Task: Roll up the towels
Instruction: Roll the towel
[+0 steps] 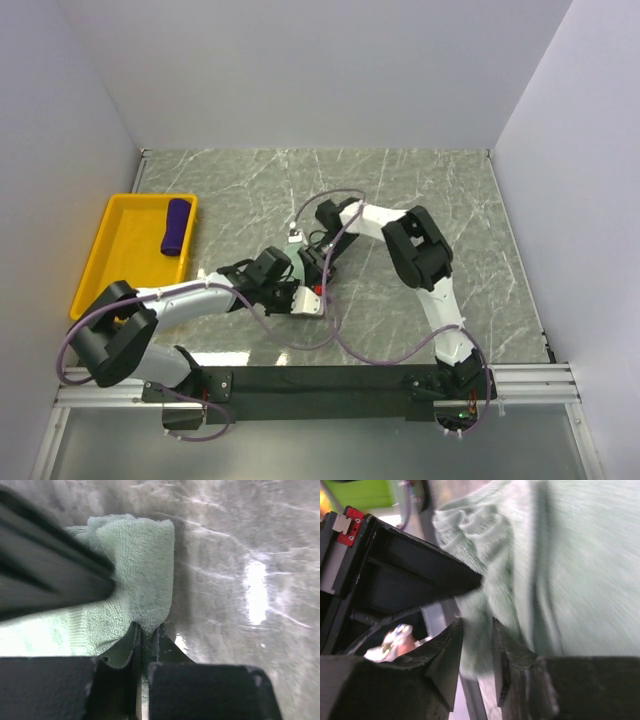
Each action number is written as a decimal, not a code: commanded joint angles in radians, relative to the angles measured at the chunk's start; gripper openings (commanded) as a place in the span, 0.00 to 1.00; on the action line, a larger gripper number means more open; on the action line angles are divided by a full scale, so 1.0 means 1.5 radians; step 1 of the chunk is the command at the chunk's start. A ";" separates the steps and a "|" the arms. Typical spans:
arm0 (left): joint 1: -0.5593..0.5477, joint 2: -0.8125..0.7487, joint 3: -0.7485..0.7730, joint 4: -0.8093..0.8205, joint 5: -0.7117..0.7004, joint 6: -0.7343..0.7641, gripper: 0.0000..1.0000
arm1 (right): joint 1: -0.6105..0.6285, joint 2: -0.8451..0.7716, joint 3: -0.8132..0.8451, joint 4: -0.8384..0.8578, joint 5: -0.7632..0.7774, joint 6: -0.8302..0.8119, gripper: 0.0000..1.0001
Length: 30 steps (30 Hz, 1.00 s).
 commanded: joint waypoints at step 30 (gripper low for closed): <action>0.262 0.684 0.624 -0.663 0.337 -0.037 0.06 | 0.154 -0.667 -0.498 0.506 0.634 -0.063 0.62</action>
